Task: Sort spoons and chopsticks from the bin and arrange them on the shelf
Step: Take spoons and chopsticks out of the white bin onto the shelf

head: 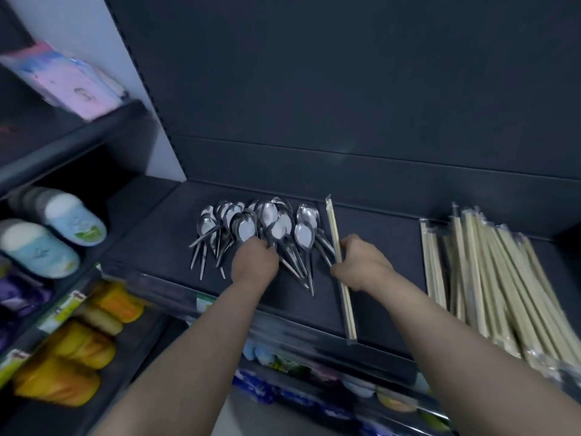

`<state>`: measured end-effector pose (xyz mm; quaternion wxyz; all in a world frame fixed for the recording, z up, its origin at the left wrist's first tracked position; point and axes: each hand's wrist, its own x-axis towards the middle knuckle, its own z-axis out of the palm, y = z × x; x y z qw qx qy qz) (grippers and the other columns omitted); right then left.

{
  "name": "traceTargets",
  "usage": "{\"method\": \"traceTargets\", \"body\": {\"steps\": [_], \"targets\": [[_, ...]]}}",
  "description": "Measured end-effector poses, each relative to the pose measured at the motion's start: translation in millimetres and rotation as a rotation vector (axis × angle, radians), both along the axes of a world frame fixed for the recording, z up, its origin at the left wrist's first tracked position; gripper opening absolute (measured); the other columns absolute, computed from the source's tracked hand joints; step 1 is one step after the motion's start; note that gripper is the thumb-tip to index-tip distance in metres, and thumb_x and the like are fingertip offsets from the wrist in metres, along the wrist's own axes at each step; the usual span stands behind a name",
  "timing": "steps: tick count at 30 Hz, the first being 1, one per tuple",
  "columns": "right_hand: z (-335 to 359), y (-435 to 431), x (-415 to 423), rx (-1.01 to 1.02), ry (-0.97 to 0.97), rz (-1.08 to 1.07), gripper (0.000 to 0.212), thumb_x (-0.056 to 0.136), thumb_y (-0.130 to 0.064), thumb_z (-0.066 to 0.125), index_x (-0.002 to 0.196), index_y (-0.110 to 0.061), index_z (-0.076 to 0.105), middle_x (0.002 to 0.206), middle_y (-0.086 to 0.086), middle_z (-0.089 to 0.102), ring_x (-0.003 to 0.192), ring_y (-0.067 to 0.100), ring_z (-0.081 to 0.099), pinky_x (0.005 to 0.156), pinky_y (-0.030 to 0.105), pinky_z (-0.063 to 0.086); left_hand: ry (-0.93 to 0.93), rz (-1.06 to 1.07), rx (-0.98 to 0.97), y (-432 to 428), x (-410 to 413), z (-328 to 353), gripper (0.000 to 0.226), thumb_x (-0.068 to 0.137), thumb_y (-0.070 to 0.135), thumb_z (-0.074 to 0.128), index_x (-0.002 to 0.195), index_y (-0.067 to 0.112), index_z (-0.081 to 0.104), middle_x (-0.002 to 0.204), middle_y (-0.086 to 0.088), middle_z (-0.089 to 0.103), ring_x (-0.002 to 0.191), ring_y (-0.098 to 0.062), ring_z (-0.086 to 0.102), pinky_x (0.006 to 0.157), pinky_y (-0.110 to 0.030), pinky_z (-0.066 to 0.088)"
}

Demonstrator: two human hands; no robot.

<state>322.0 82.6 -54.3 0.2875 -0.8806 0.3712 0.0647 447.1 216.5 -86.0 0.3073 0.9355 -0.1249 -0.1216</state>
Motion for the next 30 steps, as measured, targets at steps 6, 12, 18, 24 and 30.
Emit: {"method": "traceTargets", "body": {"steps": [6,12,18,24,30], "targets": [[-3.0,-15.7,-6.6,-0.109,0.077,-0.112,0.041,0.083,-0.024,0.059,0.121,-0.015,0.047,0.106,0.005,0.059,0.093,0.027,0.058,0.069,0.028,0.043,-0.223,-0.116,0.006,-14.2,0.4,11.3,0.021,0.092,0.016,0.052,0.113,0.011,0.056,0.098,-0.006,0.065,0.09,-0.029,0.063,0.066,-0.03,0.041],[2.4,-51.0,-45.6,-0.325,0.164,-0.229,0.038,0.086,-0.023,0.059,0.12,-0.012,0.047,0.116,0.007,0.061,0.107,0.027,0.06,0.07,0.026,0.039,-0.263,-0.495,-0.039,-73.5,-38.8,20.6,0.02,0.091,0.016,0.052,0.104,0.019,0.067,0.103,-0.001,0.069,0.099,-0.023,0.063,0.081,-0.033,0.05],[-1.3,-69.0,-81.8,-0.486,0.128,-0.225,0.028,0.093,-0.035,0.056,0.116,-0.02,0.059,0.114,0.005,0.065,0.106,0.026,0.061,0.074,0.029,0.044,-0.169,-0.784,0.071,-123.5,-80.2,17.3,0.023,0.09,0.018,0.052,0.105,0.025,0.067,0.115,0.001,0.068,0.11,-0.023,0.061,0.09,-0.031,0.05],[3.6,-86.1,-134.6,-0.786,0.078,-0.251,0.026,0.089,-0.018,0.051,0.107,-0.027,0.067,0.106,-0.001,0.063,0.108,0.024,0.051,0.08,0.034,0.042,-0.163,-0.886,0.031,-159.1,-113.4,27.1,0.024,0.092,0.015,0.051,0.106,0.026,0.068,0.115,0.002,0.066,0.109,-0.021,0.06,0.088,-0.032,0.051],[19.9,-107.5,-203.0,-0.806,0.049,-0.375,0.032,0.089,-0.017,0.05,0.115,-0.029,0.065,0.108,-0.001,0.062,0.11,0.025,0.047,0.079,0.036,0.035,-0.181,-0.966,-0.082,-194.2,-176.1,45.9,0.022,0.094,0.019,0.051,0.106,0.025,0.068,0.112,0.004,0.067,0.104,-0.019,0.061,0.087,-0.033,0.052]]}}
